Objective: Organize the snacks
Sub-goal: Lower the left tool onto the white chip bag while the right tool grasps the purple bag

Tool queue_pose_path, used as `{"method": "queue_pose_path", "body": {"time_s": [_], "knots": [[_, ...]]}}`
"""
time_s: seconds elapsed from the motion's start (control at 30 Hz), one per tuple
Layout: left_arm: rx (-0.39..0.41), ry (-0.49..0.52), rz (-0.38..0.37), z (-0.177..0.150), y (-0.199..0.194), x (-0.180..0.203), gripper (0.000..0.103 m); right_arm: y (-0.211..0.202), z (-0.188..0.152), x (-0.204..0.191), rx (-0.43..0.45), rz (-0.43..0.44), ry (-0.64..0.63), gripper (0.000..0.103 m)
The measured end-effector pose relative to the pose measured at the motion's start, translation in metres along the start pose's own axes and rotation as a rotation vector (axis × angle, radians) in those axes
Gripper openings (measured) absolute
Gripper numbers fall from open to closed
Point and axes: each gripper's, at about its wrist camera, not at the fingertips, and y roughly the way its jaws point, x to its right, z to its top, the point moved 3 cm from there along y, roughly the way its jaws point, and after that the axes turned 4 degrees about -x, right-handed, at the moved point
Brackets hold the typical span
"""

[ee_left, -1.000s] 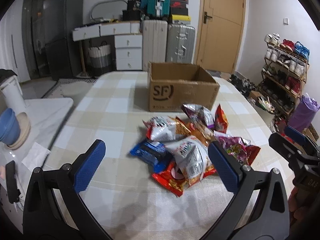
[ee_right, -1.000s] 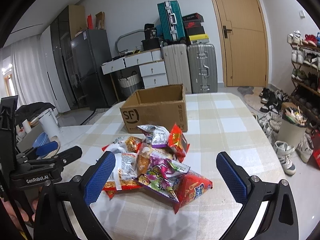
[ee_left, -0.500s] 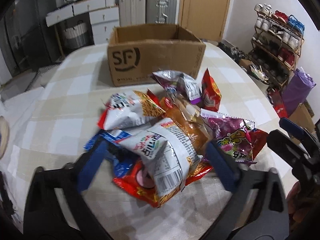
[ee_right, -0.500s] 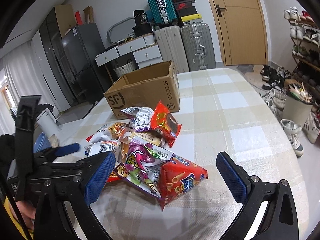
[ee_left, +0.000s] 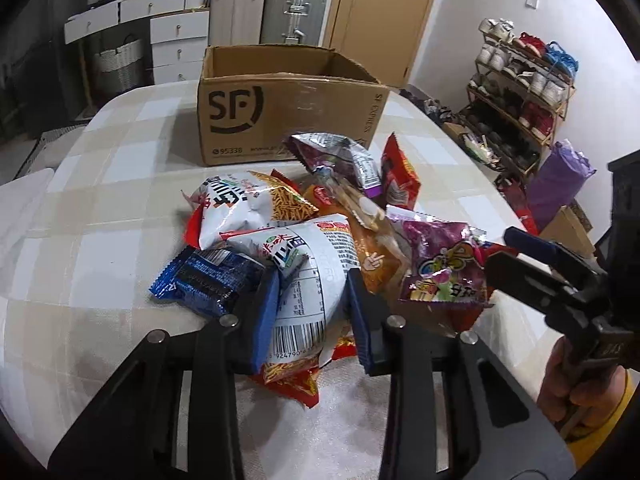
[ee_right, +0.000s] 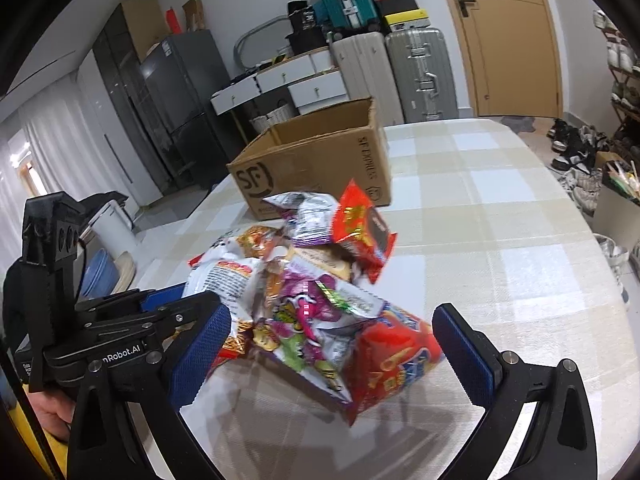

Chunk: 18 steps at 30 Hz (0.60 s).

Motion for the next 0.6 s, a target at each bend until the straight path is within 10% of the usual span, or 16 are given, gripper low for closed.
{"method": "queue_pose_path", "body": {"time_s": [0.47,0.6], "knots": [[0.091,-0.077,-0.081,-0.020,-0.067,-0.033,0.028,0.038,0.023,-0.012,-0.145,0.042,-0.085,0.102],[0.118,-0.092,-0.090,-0.022,-0.083,-0.044,0.029,0.056,0.022,-0.017,-0.222,0.017,-0.136,0.083]]}}
